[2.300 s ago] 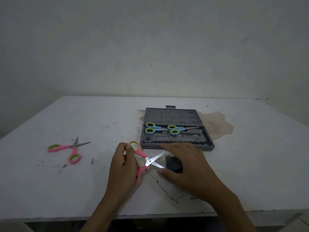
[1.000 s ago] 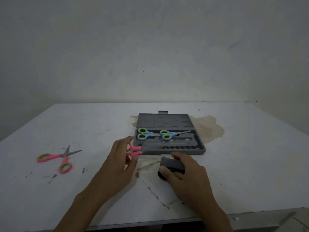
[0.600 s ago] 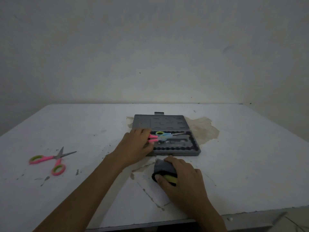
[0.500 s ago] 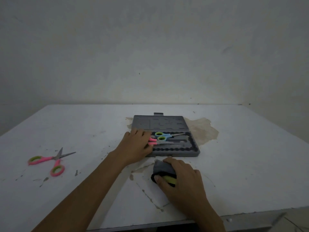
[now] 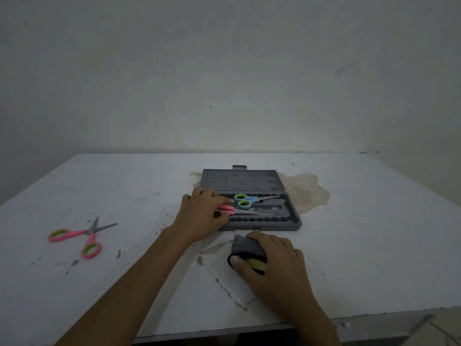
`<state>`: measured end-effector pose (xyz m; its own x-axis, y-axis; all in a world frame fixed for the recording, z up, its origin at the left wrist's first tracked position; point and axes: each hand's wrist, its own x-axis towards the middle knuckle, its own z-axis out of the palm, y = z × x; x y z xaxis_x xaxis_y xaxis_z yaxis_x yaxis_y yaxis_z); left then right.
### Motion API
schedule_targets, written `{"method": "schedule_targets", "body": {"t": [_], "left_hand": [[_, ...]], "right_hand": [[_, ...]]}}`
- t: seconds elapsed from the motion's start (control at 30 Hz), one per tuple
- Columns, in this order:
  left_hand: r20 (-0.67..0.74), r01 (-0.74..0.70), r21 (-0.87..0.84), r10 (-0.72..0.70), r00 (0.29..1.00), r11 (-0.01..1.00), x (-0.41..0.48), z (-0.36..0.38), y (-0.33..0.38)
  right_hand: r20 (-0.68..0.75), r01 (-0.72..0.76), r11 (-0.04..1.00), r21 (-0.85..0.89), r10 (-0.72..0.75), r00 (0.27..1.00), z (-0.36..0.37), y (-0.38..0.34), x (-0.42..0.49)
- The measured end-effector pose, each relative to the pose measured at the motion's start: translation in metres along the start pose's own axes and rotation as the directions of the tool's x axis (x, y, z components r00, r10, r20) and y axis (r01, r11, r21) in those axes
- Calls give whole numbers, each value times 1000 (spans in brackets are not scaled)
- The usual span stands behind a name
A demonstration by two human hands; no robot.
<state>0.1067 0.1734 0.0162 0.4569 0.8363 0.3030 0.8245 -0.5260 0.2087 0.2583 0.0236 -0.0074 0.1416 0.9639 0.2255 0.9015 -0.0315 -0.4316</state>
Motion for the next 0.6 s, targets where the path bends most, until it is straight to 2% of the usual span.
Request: {"method": "schedule_targets", "body": {"t": [0.23,0.6], "left_hand": [[-34,43,-103,-47,998,994,-1,4,-2],[-90,79,-193,-97,991,978,-6,8,0]], "right_hand": [[48,-28,998,-62,31,998,-6,-5,-2],[18,7,996,-88,-5,1000,-1,-4,-2]]}}
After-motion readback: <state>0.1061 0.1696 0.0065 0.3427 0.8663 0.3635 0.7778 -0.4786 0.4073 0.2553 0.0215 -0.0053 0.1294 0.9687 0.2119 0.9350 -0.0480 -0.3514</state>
